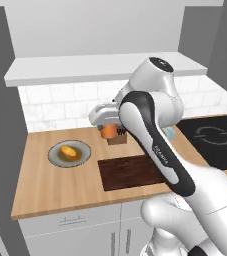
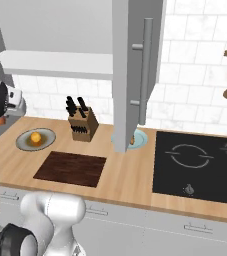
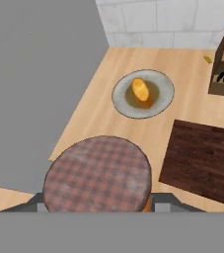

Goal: From the different types of pastries on the counter, select a croissant and place it on the cutting board. Then retrieve a jar of jam from the cabinet and place it alongside the croissant on the cutting board.

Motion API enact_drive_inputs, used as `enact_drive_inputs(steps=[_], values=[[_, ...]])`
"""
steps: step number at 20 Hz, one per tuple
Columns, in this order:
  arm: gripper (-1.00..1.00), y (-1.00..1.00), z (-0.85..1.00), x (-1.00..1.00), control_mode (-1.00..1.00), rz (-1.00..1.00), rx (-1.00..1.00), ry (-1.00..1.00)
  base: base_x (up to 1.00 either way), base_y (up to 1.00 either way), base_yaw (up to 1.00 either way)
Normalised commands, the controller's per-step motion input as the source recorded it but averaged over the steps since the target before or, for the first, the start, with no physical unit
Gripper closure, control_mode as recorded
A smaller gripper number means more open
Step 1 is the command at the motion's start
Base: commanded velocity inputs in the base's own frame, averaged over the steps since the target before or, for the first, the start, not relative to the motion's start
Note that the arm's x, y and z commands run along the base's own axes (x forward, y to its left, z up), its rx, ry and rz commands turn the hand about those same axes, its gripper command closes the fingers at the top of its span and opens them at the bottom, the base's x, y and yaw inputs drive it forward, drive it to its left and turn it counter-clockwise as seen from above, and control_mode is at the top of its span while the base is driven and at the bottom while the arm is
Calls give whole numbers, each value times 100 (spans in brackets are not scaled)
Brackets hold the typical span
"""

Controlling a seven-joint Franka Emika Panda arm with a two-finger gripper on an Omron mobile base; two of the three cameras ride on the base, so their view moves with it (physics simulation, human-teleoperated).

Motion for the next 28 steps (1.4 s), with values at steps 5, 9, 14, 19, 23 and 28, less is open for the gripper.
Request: enact_drive_inputs(steps=[5, 9, 14, 19, 23, 28], values=[[100, -12, -52, -21, -100, 0, -5, -6, 0, 0, 0], [100, -35, -51, -14, -100, 0, -1, -18, 0, 0, 0], [100, -48, -30, 0, -100, 0, 0, -2, 0, 0, 0], [100, -39, -7, 0, -100, 0, 3, 8, 0, 0, 0], [100, -38, -16, 0, -100, 0, 2, 8, 0, 0, 0], [100, -12, -34, 0, -100, 0, 0, 2, 0, 0, 0]])
